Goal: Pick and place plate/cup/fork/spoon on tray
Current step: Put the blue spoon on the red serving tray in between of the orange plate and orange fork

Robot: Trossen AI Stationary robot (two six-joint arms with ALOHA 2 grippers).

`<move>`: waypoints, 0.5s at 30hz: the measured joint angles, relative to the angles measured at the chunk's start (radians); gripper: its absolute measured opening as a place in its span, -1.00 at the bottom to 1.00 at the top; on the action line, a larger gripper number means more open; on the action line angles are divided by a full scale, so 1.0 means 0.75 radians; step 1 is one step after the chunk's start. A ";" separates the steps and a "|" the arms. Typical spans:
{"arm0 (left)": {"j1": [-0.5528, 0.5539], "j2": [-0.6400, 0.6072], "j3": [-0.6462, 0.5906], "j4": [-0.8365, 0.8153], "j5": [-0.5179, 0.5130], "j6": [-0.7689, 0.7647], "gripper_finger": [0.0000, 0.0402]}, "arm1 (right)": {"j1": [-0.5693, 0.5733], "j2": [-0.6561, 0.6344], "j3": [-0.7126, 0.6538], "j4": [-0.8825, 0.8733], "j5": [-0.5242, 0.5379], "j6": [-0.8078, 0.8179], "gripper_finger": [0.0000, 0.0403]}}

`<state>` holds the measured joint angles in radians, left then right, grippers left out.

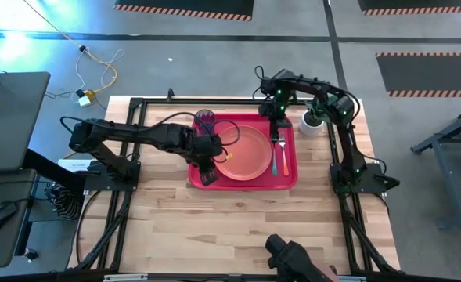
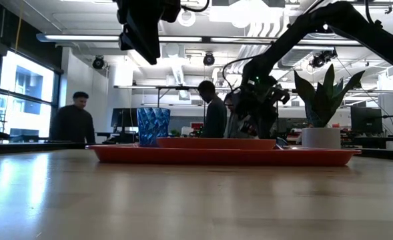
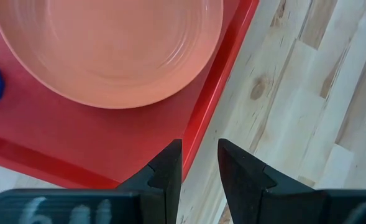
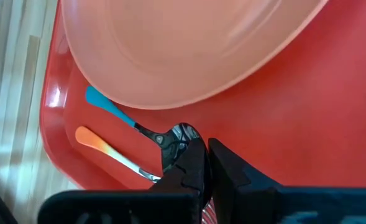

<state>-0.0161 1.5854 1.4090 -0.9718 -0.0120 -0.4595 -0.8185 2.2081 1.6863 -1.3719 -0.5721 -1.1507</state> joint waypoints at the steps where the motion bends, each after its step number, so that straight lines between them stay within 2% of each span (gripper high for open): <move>1: 0.004 0.000 0.000 0.000 0.000 0.001 -0.54 | 0.000 0.006 0.000 0.001 0.001 0.000 -1.00; 15: 0.010 0.000 0.000 -0.001 0.000 0.024 -0.54 | 0.008 0.025 0.000 0.060 0.056 0.033 -1.00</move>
<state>-0.0082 1.5856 1.4090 -0.9727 -0.0120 -0.4415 -0.8121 2.2269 1.6863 -1.3266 -0.5303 -1.1259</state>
